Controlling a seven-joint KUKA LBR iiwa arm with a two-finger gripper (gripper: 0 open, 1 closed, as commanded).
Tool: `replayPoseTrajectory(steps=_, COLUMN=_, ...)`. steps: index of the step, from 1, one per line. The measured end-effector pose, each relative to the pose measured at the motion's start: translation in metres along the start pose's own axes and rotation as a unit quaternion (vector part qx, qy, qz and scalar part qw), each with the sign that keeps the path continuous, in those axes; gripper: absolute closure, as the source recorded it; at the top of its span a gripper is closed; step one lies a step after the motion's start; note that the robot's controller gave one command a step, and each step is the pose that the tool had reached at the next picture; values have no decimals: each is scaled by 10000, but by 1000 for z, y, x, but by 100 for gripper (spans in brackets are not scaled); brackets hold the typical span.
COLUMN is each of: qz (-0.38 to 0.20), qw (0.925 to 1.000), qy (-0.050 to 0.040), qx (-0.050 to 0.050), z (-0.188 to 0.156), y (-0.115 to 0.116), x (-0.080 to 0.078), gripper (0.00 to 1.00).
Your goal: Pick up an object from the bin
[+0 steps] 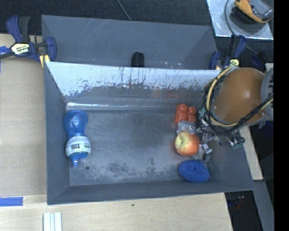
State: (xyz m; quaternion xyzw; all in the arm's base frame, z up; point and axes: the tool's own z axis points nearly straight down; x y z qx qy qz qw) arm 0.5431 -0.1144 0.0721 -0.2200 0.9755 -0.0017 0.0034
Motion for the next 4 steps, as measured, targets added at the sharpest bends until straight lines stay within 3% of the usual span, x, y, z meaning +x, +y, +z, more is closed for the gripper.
replayPoseTrajectory(steps=4, qz=25, qw=10000, qy=-36, qx=20, z=-80, y=-1, x=-2, gripper=100)
